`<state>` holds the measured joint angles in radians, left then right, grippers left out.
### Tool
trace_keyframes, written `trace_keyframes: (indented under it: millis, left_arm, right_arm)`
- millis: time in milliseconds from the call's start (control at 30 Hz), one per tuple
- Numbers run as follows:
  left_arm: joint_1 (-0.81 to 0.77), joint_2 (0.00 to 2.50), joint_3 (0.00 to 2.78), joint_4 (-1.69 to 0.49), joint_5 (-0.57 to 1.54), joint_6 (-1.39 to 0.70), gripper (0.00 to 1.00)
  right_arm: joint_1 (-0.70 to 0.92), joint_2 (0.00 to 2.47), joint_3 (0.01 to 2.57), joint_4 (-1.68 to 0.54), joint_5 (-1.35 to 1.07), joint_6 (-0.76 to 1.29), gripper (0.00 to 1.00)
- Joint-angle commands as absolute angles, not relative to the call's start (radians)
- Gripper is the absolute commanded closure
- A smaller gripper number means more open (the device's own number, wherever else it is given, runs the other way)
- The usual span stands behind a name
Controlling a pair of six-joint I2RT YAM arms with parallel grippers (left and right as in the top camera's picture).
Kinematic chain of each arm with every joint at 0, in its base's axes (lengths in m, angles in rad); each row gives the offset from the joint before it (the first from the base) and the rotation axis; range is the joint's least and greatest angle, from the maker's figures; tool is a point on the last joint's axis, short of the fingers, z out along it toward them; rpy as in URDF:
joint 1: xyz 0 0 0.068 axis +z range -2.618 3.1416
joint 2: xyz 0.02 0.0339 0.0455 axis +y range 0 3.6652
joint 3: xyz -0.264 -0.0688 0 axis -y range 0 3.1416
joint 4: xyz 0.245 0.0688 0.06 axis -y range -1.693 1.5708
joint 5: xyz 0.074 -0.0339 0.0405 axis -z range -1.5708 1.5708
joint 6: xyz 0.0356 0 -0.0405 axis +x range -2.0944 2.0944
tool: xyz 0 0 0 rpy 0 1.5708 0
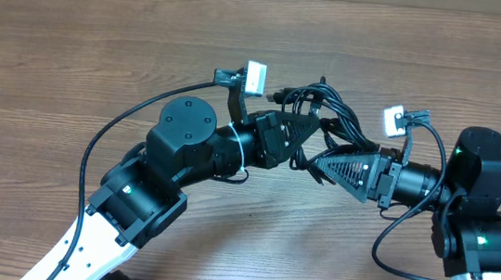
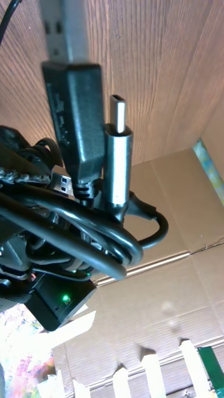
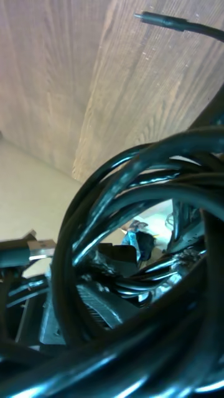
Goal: Untangle cables
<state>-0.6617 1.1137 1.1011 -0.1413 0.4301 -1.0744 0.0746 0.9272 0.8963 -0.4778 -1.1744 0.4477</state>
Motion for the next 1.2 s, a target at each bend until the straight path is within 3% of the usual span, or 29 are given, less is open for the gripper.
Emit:
trace_keyframes:
  millis: [0,133,433,467,500,533,600,733,867,1000,1067,1167]
  left_arm:
    - [-0.668,1.111,1.121,-0.13,0.465,-1.051,0.96]
    - [-0.668,1.111,1.121,-0.13,0.47,-1.047,0.96]
    - [-0.668,1.111,1.121,-0.13,0.474,-1.046,0.96]
    - [-0.668,1.111,1.121,-0.13,0.478,-1.046,0.96]
    - [-0.668,1.111,1.121,-0.13,0.489,-1.047,0.96]
    - [-0.668,1.111,1.121,-0.13,0.492,-1.047,0.96]
    - [-0.668,1.111,1.121,-0.13,0.503,-1.047,0.96]
    - [-0.668,1.111,1.121,-0.129,0.53,-1.047,0.96]
    - [-0.668,1.111,1.121,-0.13,0.531,-1.047,0.96]
    - [-0.668,1.112,1.121,-0.13,0.532,-1.047,0.96]
    - [-0.668,1.112,1.121,-0.13,0.532,-1.043,0.96]
    - [-0.667,1.111,1.121,-0.129,0.528,-1.009,0.96]
  right_arm:
    - [0.08,0.926,0.904,-0.472,-1.179,0.441,0.6]
    - [0.08,0.926,0.904,-0.472,-1.179,0.442,0.7]
    - [0.08,0.926,0.904,-0.472,-1.172,0.442,0.79]
    - [0.08,0.926,0.904,-0.473,-1.171,0.442,0.73]
    - [0.08,0.926,0.904,-0.472,-1.163,0.442,0.38]
    - [0.079,0.926,0.904,-0.472,-1.157,0.442,0.31]
    - [0.079,0.926,0.904,-0.471,-1.132,0.442,0.24]
    - [0.08,0.927,0.904,-0.445,-1.1,0.442,0.24]
    - [0.08,0.927,0.904,-0.396,-1.1,0.446,0.37]
    - [0.08,0.927,0.904,-0.379,-1.1,0.446,0.83]
    - [0.08,0.927,0.904,-0.379,-1.1,0.445,0.94]
    - [0.079,0.927,0.904,-0.379,-1.1,0.445,0.96]
